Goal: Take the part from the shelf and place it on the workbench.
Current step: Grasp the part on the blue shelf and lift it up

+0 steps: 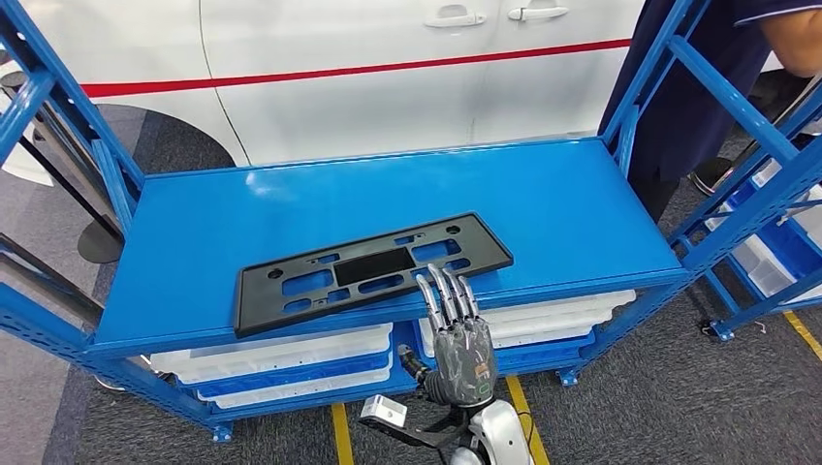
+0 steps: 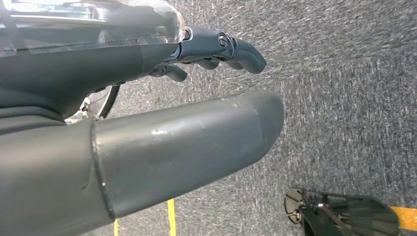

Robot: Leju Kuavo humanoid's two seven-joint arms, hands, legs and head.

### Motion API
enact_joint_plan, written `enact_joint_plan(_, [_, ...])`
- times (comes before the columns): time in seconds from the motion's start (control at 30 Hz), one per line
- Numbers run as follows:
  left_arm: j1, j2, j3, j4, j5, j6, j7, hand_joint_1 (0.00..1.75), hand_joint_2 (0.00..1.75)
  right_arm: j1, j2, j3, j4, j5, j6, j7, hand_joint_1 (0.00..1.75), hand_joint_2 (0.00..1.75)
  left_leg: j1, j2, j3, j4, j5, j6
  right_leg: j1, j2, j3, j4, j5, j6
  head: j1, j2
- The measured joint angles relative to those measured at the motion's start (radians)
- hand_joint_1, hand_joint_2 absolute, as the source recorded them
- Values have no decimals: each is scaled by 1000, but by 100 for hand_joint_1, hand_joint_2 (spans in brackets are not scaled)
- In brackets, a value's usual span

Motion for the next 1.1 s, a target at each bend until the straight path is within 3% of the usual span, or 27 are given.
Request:
enact_joint_plan(0.07, [-2,-2,0,0,-7,-5,0,0,0,-13,-5,14,9,10,0,38,0,175,-3,-1,-2,2,-1,-4,9,1,51,-112,39,-16,0,0])
enact_joint_plan(0.1, [-2,-3,0,0,-10,-8,0,0,0,-19,-6,20,14,12,0,56,0,175,-2,-1,-4,2,-1,-8,12,1,59,-135,42,-20,0,0])
enact_joint_plan(0.23, [-5,0,0,0,-23,-17,2,0,0,-36,-10,39,37,11,0,101,0,175,0,2,-9,18,-16,-31,6,0,67,-156,52,-26,0,0])
enact_joint_plan(0.27, [-6,0,0,0,-25,-19,3,0,0,-41,-10,43,43,11,0,105,0,175,0,2,-24,53,-38,-37,2,-1,70,-163,55,-29,0,0])
enact_joint_plan(0.37, [-7,1,0,0,-29,-29,8,0,0,-53,-11,48,66,11,0,109,0,175,8,3,-109,231,-122,-52,1,-7,72,-165,54,-34,-1,0])
enact_joint_plan(0.4, [-6,2,0,0,-29,-33,11,0,0,-56,-11,50,75,11,0,112,0,175,10,3,-127,265,-127,-57,1,-8,72,-164,53,-34,-1,0])
enact_joint_plan(0.43, [-6,3,0,0,-29,-37,15,0,0,-60,-11,51,83,10,0,114,0,175,12,3,-128,265,-115,-60,0,-8,72,-162,52,-33,-1,0])
enact_joint_plan(0.47, [-5,4,0,0,-29,-41,19,0,0,-63,-11,53,91,8,0,117,0,175,14,3,-110,226,-85,-63,-1,-7,73,-160,50,-31,-1,0])
enact_joint_plan(0.53, [-7,6,0,0,-29,-48,26,0,0,-68,-11,59,101,6,0,119,0,175,17,4,-47,95,-23,-63,-3,-7,73,-151,43,-24,-1,0])
enact_joint_plan(0.6, [-10,7,0,0,-31,-57,34,0,0,-75,-11,63,111,7,0,122,0,175,15,3,-9,16,-3,-52,0,-7,69,-140,35,-12,0,0])
enact_joint_plan(0.7, [-10,8,0,0,-45,-76,45,0,0,-87,-12,64,140,8,0,147,0,175,11,2,-6,6,-6,-31,2,-6,67,-136,31,4,0,0])
enact_joint_plan(0.77, [-10,9,0,0,-56,-83,48,0,0,-94,-13,64,158,7,0,165,0,175,15,2,-2,1,-4,-19,0,-4,53,-99,7,13,0,0])
enact_joint_plan(0.87, [-13,12,1,0,-69,-90,48,0,0,-103,-14,64,189,3,0,175,0,175,15,2,1,-1,-7,-6,-3,-2,-39,76,-70,22,0,0])
enact_joint_plan(0.9, [-13,13,1,0,-73,-91,49,0,0,-106,-14,64,199,2,0,175,0,175,15,2,3,-1,-10,-5,-4,-2,-68,123,-79,23,0,0])
enact_joint_plan(0.93, [-13,14,1,0,-77,-92,50,0,0,-109,-14,65,209,2,0,175,0,175,14,2,6,-1,-13,-5,-5,-2,-81,136,-68,23,0,0])
enact_joint_plan(0.97, [-13,14,1,0,-80,-94,52,0,0,-113,-14,65,217,3,0,176,0,175,14,1,12,-1,-17,-6,-5,-2,-75,111,-37,21,0,0])
enact_joint_plan(1.03, [-13,15,1,0,-85,-96,54,0,0,-123,-14,68,232,9,0,180,0,175,14,-1,25,-1,-27,-12,-5,-1,-24,-11,41,12,0,0])
enact_joint_plan(1.1, [-14,15,0,1,-90,-99,57,0,0,-134,-14,74,249,15,0,192,0,175,11,-2,31,0,-36,-22,0,1,17,-105,68,3,0,0])
